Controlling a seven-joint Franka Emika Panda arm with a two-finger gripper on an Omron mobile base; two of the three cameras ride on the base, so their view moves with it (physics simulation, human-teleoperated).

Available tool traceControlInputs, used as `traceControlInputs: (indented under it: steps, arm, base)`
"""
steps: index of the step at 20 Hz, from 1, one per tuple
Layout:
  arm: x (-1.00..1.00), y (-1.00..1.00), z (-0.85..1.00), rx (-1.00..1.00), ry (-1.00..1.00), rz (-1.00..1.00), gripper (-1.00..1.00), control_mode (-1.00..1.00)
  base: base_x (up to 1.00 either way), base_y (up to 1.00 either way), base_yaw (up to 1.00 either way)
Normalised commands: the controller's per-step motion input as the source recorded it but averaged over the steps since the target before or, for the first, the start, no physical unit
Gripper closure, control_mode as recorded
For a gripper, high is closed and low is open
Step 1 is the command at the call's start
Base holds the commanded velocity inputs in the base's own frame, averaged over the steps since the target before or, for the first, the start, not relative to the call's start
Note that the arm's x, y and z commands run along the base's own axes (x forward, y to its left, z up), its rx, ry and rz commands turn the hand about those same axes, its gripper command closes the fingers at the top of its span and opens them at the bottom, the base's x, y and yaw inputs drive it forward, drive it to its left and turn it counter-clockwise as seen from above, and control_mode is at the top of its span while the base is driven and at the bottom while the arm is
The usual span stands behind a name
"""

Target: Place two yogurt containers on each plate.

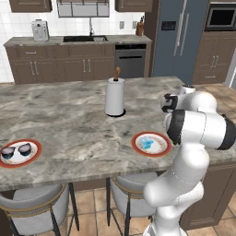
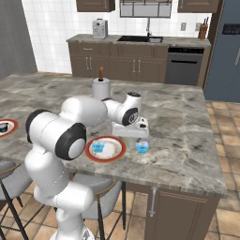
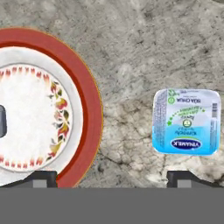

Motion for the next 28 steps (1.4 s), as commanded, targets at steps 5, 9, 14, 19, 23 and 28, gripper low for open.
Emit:
traceControlInputs:
  steps: [5, 9, 14, 19, 23, 28]
  arm:
    - [0.03, -0.43, -0.58, 0.01, 0.02, 0.00, -1.00, -1.00]
    - [0.18, -0.16, -0.18, 0.05, 0.00, 0.02, -1.00, -1.00]
    - [0.39, -0.02, 0.00, 0.01, 0.02, 0.00, -1.00, -1.00]
    - [0.42, -0.08, -0.02, 0.00, 0.03, 0.00, -1.00, -1.00]
    - [0.16, -0.17, -0.03, 0.03, 0.00, 0.00, -1.00, -1.00]
    - [-0.48, -0.41, 0.00, 0.15, -0.01, 0.00, -1.00, -1.00]
  base:
    - [0.00, 0.00, 0.00]
    - [0.00, 0.00, 0.00]
    - [0.00, 0.00, 0.00]
    - [0.00, 0.00, 0.00]
    - [0.00, 0.00, 0.00]
    - [0.00, 0.00, 0.00]
